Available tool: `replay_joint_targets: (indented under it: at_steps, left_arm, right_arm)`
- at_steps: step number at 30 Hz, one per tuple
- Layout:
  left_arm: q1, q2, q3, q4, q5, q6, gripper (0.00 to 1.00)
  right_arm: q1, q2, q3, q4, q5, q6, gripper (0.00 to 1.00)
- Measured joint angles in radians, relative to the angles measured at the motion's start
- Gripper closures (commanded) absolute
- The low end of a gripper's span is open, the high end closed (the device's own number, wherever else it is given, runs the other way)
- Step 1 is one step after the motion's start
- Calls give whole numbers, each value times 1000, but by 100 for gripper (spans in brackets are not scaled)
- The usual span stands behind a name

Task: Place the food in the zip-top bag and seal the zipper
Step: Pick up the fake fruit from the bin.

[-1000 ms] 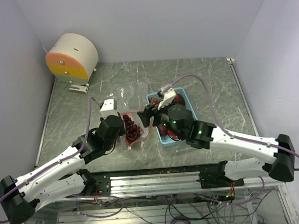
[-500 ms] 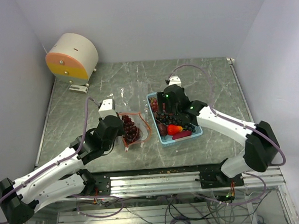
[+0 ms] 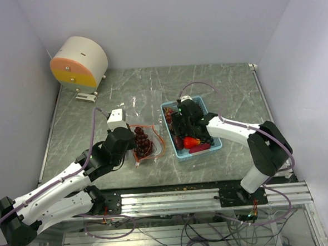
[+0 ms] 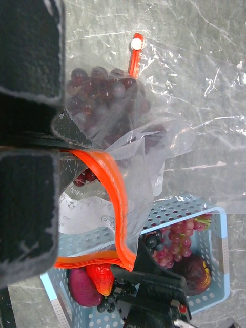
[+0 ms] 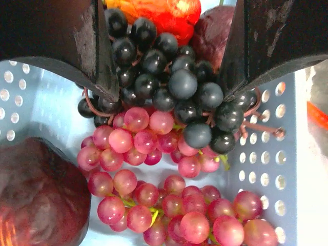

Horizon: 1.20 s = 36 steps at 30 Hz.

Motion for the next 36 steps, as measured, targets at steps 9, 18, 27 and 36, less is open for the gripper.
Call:
replay_joint_targets:
  at_steps: [9,18,27,36]
  left_arm:
    - [0,0,0,-1,-5,0,93]
    - [0,-8,0,-6,-11,0,93]
    - [0,-8,0,-7,-12,-1,93]
    - [0,6,0,-6,-12,-2,93]
  right_arm:
    - [-8,87,23,54,-50,-10,78]
    - [-11,-40,-8,25,-10,-8,100]
    - [-11,-394,-20,20,-86,-10,100]
    - [-11,-550,-21,151,-385,22,100]
